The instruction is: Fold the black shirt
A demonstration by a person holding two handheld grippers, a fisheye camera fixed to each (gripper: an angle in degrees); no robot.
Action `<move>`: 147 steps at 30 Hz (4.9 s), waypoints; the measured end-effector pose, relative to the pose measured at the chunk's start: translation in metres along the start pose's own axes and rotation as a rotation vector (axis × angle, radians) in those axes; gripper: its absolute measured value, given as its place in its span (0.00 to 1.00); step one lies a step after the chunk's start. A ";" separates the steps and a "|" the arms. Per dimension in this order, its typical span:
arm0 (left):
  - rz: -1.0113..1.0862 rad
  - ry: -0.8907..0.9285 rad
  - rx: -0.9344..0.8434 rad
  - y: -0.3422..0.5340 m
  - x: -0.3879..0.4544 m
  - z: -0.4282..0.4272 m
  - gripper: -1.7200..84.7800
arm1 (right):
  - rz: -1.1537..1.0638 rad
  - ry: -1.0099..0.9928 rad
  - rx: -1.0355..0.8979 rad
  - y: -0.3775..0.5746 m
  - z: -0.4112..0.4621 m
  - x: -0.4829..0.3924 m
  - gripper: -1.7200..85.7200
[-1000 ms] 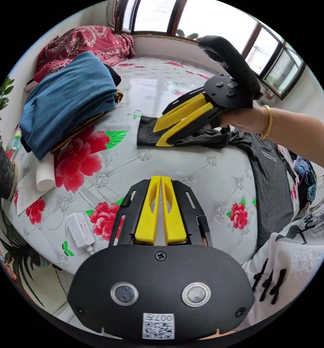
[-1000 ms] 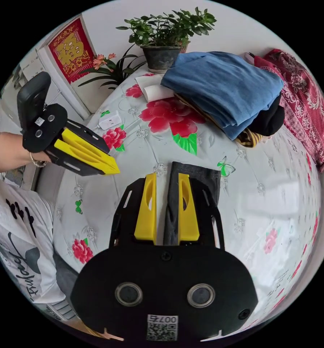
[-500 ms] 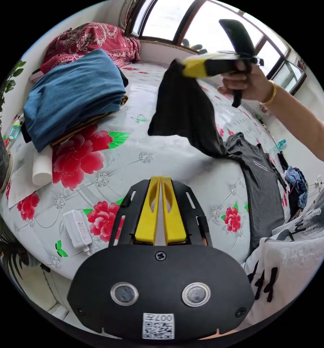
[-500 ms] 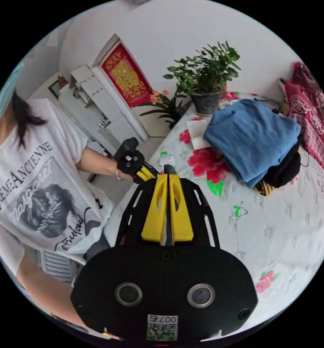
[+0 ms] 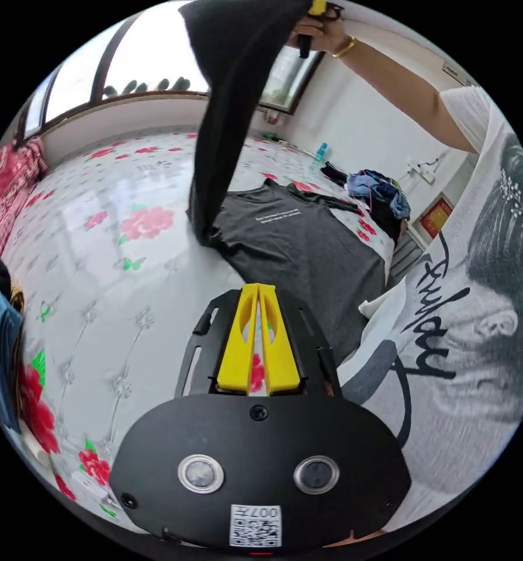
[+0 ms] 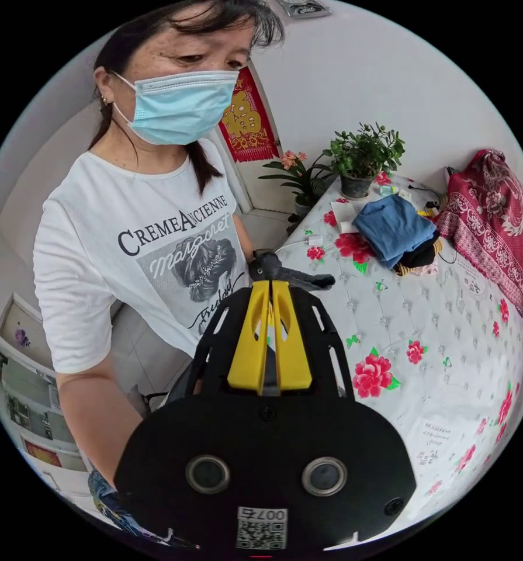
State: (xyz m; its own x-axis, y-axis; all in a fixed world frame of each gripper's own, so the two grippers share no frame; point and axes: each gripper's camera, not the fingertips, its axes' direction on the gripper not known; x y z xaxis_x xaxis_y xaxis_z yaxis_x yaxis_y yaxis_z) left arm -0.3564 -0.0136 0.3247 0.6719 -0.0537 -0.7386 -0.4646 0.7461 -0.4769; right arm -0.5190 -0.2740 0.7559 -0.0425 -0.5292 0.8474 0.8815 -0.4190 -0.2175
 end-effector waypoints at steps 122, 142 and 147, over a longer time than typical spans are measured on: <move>0.285 -0.577 -0.329 -0.027 -0.028 0.272 0.12 | 0.219 0.372 -0.441 0.286 0.098 0.160 0.13; 0.027 -0.433 -0.320 -0.036 -0.081 0.276 0.01 | 0.099 0.105 -0.323 0.289 0.067 0.237 0.02; -0.080 -0.441 -0.315 -0.036 -0.097 0.275 0.01 | 0.269 0.058 -0.193 0.331 0.069 0.270 0.03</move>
State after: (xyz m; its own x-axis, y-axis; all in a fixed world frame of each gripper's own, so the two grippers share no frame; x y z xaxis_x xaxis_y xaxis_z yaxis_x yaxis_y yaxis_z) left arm -0.2463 0.1468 0.5444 0.8592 0.2316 -0.4563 -0.5064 0.5130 -0.6931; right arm -0.2060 -0.5047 0.9460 0.1482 -0.6784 0.7196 0.7600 -0.3874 -0.5218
